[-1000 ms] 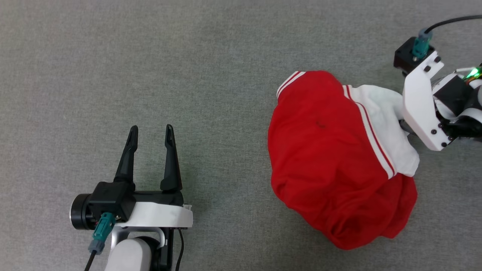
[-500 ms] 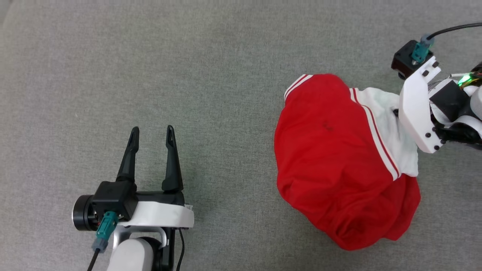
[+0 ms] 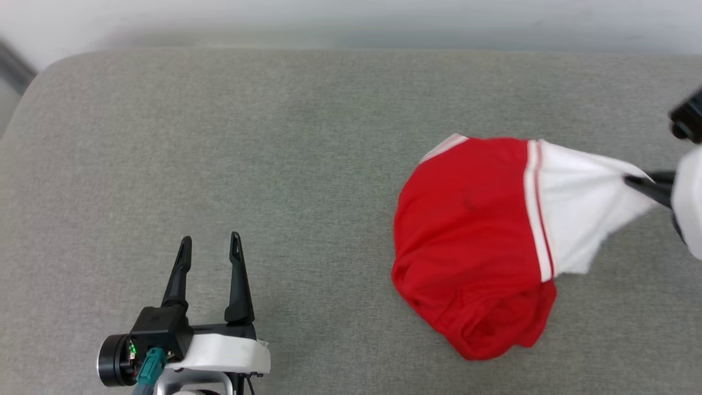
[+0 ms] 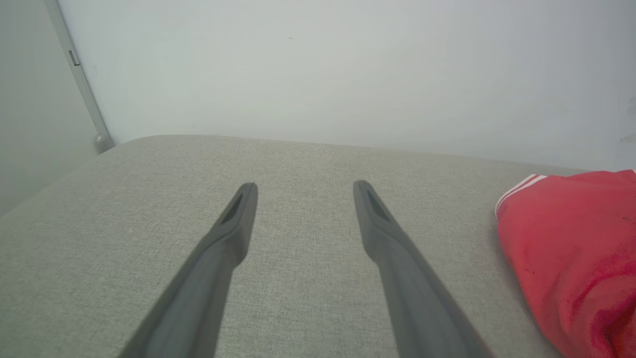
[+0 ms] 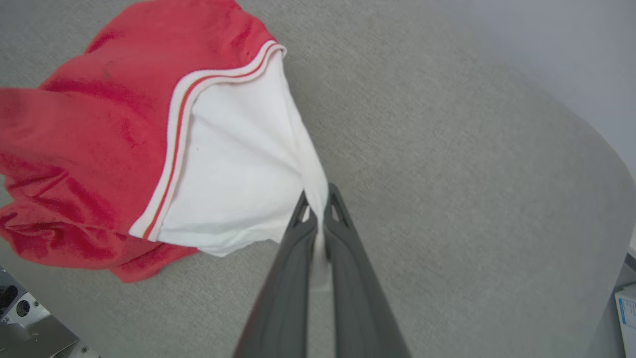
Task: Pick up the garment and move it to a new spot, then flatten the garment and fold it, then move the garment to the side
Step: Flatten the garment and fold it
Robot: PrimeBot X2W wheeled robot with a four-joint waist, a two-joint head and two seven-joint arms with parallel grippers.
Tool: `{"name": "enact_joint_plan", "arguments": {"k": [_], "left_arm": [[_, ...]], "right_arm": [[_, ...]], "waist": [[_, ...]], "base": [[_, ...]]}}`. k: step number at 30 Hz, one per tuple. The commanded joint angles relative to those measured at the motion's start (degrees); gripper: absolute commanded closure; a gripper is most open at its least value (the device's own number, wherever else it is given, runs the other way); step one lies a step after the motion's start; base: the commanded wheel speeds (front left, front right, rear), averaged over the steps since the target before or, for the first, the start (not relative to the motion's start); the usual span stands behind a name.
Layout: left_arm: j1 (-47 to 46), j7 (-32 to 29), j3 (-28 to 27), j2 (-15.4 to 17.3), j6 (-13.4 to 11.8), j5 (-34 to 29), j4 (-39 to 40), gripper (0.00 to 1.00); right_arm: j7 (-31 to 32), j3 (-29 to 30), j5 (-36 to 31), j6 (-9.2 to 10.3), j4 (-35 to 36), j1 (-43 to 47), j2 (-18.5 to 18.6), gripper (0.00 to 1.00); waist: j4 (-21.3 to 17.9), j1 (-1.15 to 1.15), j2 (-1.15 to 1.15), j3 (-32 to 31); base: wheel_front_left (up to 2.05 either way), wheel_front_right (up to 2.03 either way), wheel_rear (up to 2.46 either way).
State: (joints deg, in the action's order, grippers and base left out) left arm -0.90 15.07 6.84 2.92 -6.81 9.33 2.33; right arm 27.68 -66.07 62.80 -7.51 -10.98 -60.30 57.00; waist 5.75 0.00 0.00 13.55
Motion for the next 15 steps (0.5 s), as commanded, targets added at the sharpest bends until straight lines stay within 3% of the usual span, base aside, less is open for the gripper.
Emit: {"name": "enact_joint_plan", "arguments": {"k": [1,8,15], "left_arm": [[0.84,0.15,-0.33,-0.07,-0.19,-0.17,0.38,0.00],[1.54,0.15,-0.69,-0.06,0.38,-0.33,0.31,0.00],[0.78,0.15,-0.89,-0.06,0.91,-0.56,-0.03,0.00]], "right_arm": [[-0.81,0.85,1.59,0.04,0.23,4.03,3.19,1.00],[-3.68,3.24,6.52,0.04,-5.19,14.96,8.12,1.00],[-5.42,2.49,9.35,0.03,-14.14,26.29,6.05,1.00]], "waist": [[-1.84,0.00,0.00,-1.52],[-3.18,0.00,0.00,-1.54],[-3.49,0.00,0.00,-0.94]], "base": [[0.00,0.00,0.00],[0.00,0.00,0.00],[0.00,0.00,0.00]]}}
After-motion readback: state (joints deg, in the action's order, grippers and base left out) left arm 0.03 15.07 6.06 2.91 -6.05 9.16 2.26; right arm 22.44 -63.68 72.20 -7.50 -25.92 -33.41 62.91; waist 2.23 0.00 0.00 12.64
